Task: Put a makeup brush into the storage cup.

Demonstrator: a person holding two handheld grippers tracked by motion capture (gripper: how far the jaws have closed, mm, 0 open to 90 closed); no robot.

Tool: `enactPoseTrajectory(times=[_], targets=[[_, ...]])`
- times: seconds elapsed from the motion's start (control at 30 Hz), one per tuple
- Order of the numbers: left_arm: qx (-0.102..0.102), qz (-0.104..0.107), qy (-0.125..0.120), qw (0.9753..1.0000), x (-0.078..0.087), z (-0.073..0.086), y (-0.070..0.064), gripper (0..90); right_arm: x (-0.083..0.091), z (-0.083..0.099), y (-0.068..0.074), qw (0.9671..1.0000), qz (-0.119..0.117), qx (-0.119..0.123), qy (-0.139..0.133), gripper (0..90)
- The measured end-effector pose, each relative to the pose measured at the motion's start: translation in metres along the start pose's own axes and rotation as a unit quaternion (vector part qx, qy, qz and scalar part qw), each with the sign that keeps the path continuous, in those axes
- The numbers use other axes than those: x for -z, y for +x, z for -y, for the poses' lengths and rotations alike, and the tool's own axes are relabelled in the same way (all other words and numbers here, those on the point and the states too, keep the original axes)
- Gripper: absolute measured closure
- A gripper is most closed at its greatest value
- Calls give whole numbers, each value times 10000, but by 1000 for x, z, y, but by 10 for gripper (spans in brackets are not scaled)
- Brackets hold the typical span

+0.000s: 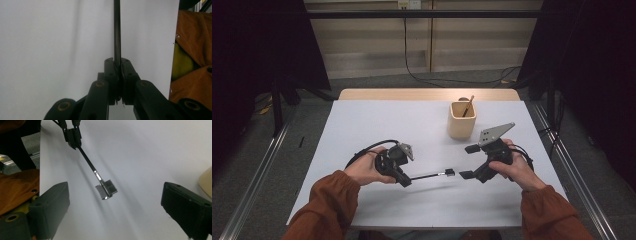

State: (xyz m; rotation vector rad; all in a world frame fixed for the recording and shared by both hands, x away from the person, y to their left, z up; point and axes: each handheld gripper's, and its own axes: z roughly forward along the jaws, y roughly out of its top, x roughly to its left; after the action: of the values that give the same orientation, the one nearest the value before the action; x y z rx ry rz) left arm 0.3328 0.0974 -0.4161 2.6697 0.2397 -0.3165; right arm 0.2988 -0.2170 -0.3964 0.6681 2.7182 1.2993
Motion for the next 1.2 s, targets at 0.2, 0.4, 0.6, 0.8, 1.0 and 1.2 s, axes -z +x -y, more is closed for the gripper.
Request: enactPoseTrajectory(times=[0.2,0.4,0.6,0.8,1.0,1.2], targets=[[73,-61,-143,9999,4,6,0,855,4,12,5,9997,116,-105,-169,65],[65,-51,-245,9997,7,11,1,855,10,23,1,9981,104,-371,-474,70],[221,-48,-432,9988,8,20,2,855,15,32,5,9968,292,-397,-635,68],[351,-83,-738,9966,10,28,5,856,20,32,10,9943,372,-379,-921,57],[362,-84,-986,9944,12,34,5,856,20,33,12,9921,447,-383,-1109,65],[333,36,-1252,9916,11,37,-1,856,14,36,15,9904,663,-376,-1153,87]])
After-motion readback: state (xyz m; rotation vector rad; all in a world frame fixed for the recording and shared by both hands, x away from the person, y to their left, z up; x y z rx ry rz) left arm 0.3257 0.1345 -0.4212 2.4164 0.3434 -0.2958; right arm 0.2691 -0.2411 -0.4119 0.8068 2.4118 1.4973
